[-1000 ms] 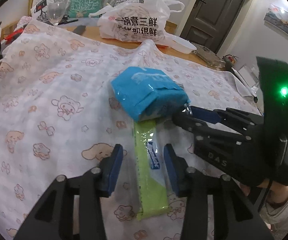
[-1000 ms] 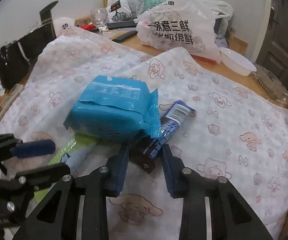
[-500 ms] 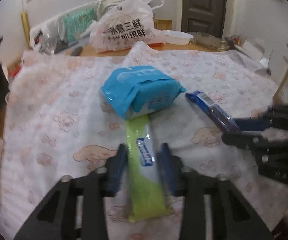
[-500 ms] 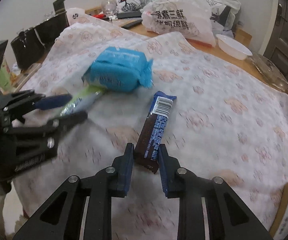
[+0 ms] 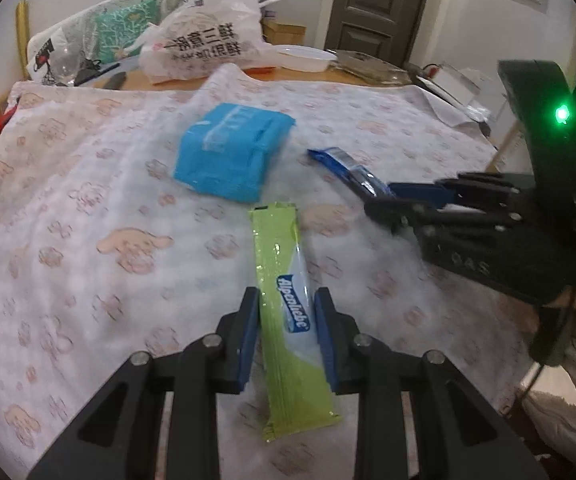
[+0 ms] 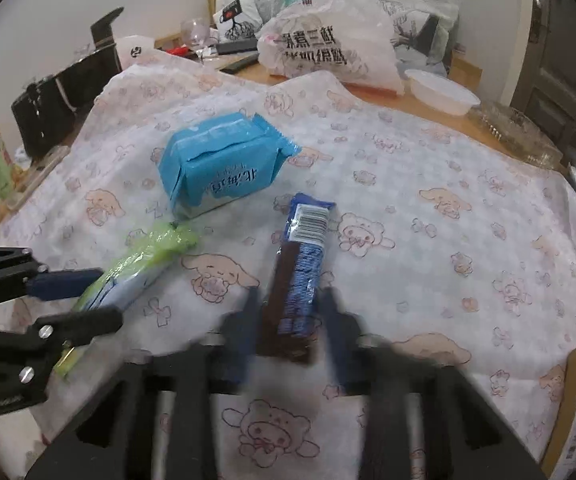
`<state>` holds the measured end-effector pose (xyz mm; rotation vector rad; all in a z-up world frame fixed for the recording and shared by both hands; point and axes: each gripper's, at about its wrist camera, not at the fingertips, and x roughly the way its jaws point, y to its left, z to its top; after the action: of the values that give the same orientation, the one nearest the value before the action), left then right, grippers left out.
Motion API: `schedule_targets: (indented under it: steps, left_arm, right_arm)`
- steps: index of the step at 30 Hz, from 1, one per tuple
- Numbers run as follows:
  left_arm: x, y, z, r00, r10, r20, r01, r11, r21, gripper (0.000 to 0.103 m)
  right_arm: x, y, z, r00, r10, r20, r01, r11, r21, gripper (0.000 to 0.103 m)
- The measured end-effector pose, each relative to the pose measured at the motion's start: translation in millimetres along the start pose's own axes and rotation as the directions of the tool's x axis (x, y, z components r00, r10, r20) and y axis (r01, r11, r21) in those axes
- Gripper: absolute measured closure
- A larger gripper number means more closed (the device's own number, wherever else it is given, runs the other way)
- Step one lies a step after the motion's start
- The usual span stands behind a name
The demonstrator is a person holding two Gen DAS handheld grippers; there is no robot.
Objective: Organize snacks
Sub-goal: 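Lift the green stick and chocolate bar with both grippers over the box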
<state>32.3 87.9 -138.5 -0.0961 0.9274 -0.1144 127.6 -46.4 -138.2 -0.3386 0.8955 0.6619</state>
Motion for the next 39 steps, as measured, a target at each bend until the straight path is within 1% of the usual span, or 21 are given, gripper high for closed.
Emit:
schedule_targets:
  steps: [2, 7, 10, 13, 14, 15, 17, 19, 20, 21, 22, 24, 27, 31, 34, 37, 39]
  left_arm:
    - [-2, -9, -3, 1.0, -0.022, -0.006, 0.022, 1.0, 0.01, 0.078]
    - [0, -28, -6, 1.0, -0.015, -0.004, 0.015, 1.0, 0.026, 0.078]
    - [1, -36, -7, 1.0, 0.022, 0.004, -0.022, 0.998, 0.056, 0.078]
    - [2, -34, -8, 1.0, 0.03, 0.01, -0.03, 0.999, 0.04, 0.078]
    - [2, -34, -7, 0.999, 0.036, 0.013, -0.036, 0.999, 0.039, 0.078]
    - [3, -34, -7, 0.999, 0.044, 0.017, -0.045, 0.998, 0.042, 0.078]
    - [6, -37, -6, 0.996, 0.078, 0.034, -0.08, 0.995, 0.066, 0.078]
    - [7, -37, -5, 0.995, 0.088, 0.037, -0.09, 0.994, 0.065, 0.078]
    - [8, -35, -4, 0.996, 0.085, 0.037, -0.087, 0.995, 0.056, 0.079]
    - [8, -34, -4, 0.996, 0.082, 0.037, -0.084, 0.995, 0.048, 0.079]
    - [8, -33, -4, 0.996, 0.079, 0.034, -0.081, 0.996, 0.043, 0.079]
    - [7, -33, -2, 0.997, 0.071, 0.029, -0.072, 0.997, 0.032, 0.079]
    - [-1, -34, 1, 0.997, 0.059, 0.043, -0.06, 0.998, 0.027, 0.079]
    - [-22, -38, 10, 0.994, 0.05, 0.096, -0.051, 0.999, 0.008, 0.079]
    - [-49, -50, 21, 0.987, 0.055, 0.153, -0.058, 0.998, 0.017, 0.079]
    - [-74, -65, 32, 0.977, 0.04, 0.208, -0.047, 0.998, 0.029, 0.079]
    - [-95, -82, 43, 0.967, 0.021, 0.256, -0.033, 0.998, 0.046, 0.079]
  right_arm:
    - [-7, -1, -5, 1.0, 0.01, -0.004, -0.01, 1.0, -0.006, 0.087]
    - [-36, -15, -34, 1.0, 0.002, -0.024, -0.002, 1.0, -0.003, 0.087]
    - [-51, -23, -56, 0.999, 0.003, -0.041, -0.003, 1.0, 0.002, 0.086]
    - [-58, -29, -71, 0.999, 0.001, -0.034, -0.001, 1.0, 0.023, 0.081]
    - [-59, -31, -73, 1.0, 0.007, -0.023, -0.006, 1.0, 0.029, 0.076]
    - [-59, -31, -74, 1.0, 0.009, -0.009, -0.009, 0.999, 0.036, 0.074]
    - [-56, -32, -72, 1.0, 0.005, 0.008, -0.006, 0.999, 0.047, 0.074]
    - [-52, -30, -68, 1.0, -0.009, 0.026, 0.008, 0.999, 0.044, 0.074]
    - [-50, -29, -66, 0.999, -0.017, 0.03, 0.016, 0.999, 0.038, 0.075]
    - [-48, -28, -64, 0.999, -0.023, 0.034, 0.022, 0.999, 0.034, 0.085]
    - [-48, -27, -63, 0.999, -0.023, 0.034, 0.022, 0.999, 0.032, 0.089]
    - [-48, -25, -62, 0.999, -0.028, 0.032, 0.027, 0.999, 0.025, 0.089]
    - [-57, -23, -60, 0.998, -0.017, 0.055, 0.016, 1.0, 0.023, 0.089]
    - [-85, -17, -55, 0.993, 0.004, 0.12, -0.005, 1.0, 0.005, 0.089]
    - [-114, -14, -52, 0.983, 0.025, 0.183, -0.025, 1.0, -0.007, 0.089]
    - [-146, -16, -48, 0.965, 0.049, 0.256, -0.047, 0.999, -0.014, 0.089]
    - [-170, -24, -47, 0.95, 0.058, 0.306, -0.059, 0.998, -0.008, 0.089]
